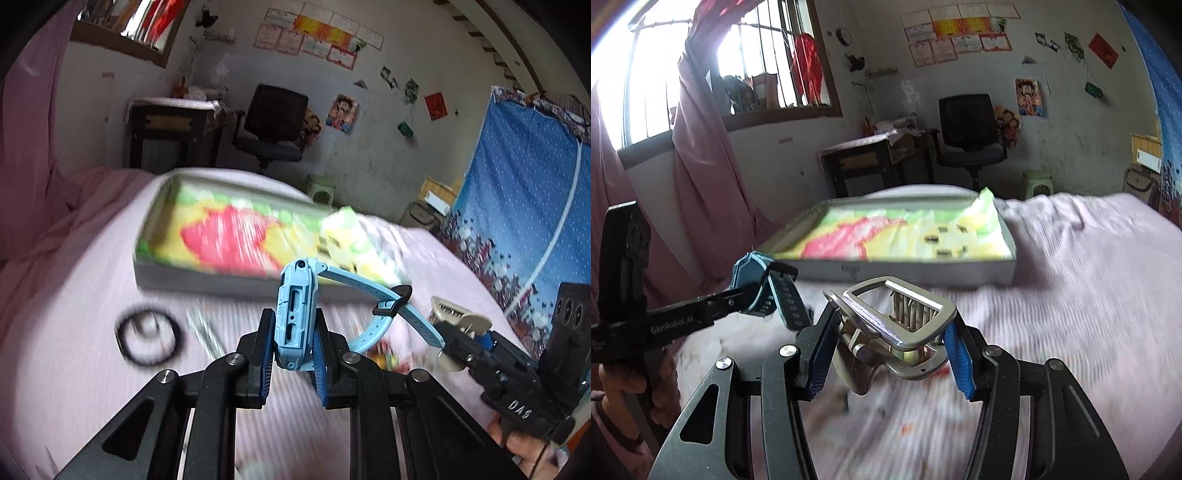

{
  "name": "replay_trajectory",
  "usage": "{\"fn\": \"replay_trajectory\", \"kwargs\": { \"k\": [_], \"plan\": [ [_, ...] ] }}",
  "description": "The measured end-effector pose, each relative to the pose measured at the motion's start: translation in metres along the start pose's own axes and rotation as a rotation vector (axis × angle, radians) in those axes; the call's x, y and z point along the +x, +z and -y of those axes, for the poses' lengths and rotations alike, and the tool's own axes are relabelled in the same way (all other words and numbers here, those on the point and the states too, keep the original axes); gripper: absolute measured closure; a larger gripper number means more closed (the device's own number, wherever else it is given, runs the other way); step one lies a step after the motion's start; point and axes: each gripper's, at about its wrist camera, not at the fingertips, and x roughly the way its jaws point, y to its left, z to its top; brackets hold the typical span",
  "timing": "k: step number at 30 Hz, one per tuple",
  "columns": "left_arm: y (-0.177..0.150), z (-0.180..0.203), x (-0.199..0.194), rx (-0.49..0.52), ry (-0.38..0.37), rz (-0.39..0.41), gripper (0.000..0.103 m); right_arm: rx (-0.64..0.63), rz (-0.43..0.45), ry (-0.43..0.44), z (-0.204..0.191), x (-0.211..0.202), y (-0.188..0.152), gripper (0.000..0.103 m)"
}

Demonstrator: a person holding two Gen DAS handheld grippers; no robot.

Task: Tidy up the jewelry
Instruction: 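Carry both held items into the white box and open both tools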

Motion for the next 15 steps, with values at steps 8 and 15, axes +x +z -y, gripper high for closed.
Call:
{"fn": "replay_trajectory", "kwargs": {
  "k": [8,15],
  "plan": [
    [0.074,-0.031,0.03,-0.02,0.122,-0.003,0.085,-0.015,0.024,0.037,-0.009,0.06,0.058,0.053],
    [0.08,-0.063,0.075,-0.06,0.224,-0.151,0.085,-0.025,-0.067,0.04,-0.029,0.122,0.071,0.053]
  ]
}}
